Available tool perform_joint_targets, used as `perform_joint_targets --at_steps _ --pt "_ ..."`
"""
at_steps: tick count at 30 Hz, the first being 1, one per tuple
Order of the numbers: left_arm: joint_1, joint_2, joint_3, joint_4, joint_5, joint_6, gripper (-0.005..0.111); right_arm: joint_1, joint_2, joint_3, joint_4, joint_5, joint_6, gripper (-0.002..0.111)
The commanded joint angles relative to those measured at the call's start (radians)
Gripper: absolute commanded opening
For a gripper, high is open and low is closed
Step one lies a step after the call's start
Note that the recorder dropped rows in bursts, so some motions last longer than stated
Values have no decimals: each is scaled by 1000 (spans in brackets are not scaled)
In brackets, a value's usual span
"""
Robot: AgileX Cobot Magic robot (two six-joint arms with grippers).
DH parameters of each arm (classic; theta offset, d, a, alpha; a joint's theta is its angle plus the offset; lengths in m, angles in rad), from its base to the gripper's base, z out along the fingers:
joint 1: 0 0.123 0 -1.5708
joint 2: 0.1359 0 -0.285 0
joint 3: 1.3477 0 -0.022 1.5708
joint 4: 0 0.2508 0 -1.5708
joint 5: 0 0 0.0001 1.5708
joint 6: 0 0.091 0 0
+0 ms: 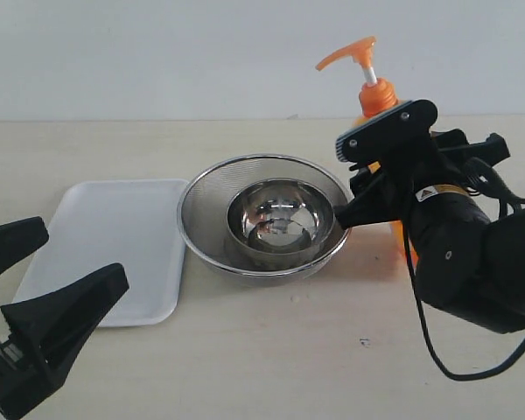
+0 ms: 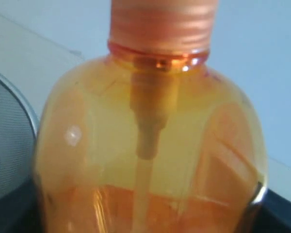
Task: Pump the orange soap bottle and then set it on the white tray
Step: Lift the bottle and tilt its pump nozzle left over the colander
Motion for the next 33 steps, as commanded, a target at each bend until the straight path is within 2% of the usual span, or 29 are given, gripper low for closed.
perform_joint_targets --at_steps 1,18,26,33 --pt "-4 -7 3 -1 -1 41 91 2 -16 -1 2 -30 -75 0" --pt "-4 -7 3 -1 -1 51 91 9 -16 -1 1 -1 -169 0" --pt "-4 -7 3 -1 -8 51 91 9 -16 -1 16 21 -272 0" --pt "-4 -7 3 -1 -41 51 91 9 -16 -1 16 21 -265 0"
